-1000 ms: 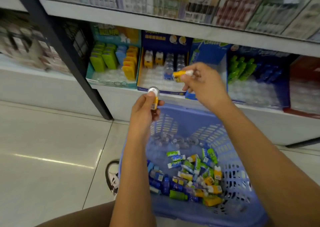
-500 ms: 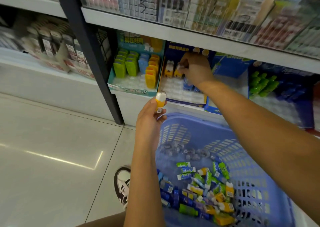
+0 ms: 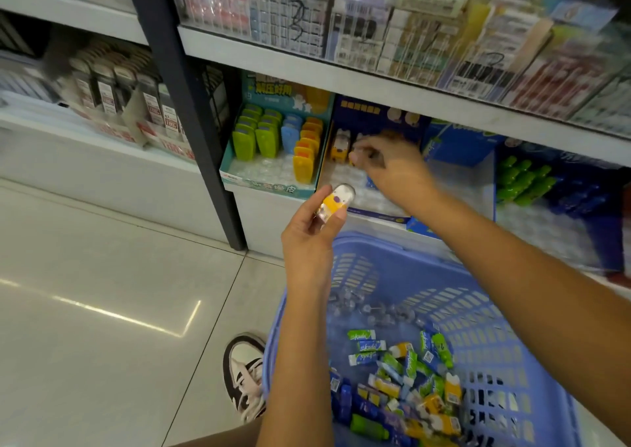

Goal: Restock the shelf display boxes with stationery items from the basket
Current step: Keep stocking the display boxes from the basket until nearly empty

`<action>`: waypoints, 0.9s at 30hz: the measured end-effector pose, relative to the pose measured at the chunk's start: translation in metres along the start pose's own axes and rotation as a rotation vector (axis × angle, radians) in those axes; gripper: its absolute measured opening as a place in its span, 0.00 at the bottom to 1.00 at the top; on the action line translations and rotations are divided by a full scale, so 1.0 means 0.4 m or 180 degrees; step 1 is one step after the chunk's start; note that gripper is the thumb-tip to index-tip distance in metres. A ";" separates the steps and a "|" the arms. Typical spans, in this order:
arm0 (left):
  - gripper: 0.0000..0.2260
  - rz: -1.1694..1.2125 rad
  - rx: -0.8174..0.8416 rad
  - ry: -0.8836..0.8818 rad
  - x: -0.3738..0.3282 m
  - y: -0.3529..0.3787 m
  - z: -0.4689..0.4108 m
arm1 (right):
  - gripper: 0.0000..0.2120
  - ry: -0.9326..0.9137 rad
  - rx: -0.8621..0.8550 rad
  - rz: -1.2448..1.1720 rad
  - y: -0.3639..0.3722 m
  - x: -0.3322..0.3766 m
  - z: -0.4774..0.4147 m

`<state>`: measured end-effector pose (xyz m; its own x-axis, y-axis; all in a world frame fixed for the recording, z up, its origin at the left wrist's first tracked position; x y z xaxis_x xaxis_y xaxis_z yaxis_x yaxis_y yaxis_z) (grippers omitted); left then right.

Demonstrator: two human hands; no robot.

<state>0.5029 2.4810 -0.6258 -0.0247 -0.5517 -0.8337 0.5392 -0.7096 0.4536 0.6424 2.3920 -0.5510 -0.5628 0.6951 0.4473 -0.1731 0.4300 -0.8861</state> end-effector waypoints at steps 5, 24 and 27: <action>0.17 -0.0296 -0.0016 0.0391 -0.024 0.027 -0.007 | 0.07 0.0310 0.0173 -0.2102 0.040 0.040 0.129; 0.23 -0.3354 0.0018 0.0824 0.036 0.064 -0.025 | 0.08 -0.0236 0.0184 0.0619 0.058 0.013 -0.118; 0.23 -0.3352 0.0102 0.0835 0.041 0.064 -0.027 | 0.08 -0.0248 0.0339 0.0844 0.069 0.030 -0.133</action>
<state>0.5255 2.4586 -0.6312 -0.2794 0.4489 -0.8488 0.3304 -0.7851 -0.5240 0.6740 2.4429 -0.5635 -0.6594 0.7270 0.1913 -0.0932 0.1734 -0.9804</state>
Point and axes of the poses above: each hand's wrist, its own z-axis away from the middle knuckle, its own y-axis out of the palm, x = y × z, the point moved 9 cm from there along -z, towards the middle knuckle, and after that the axes turned 9 degrees about -y, right-handed, at the moved point
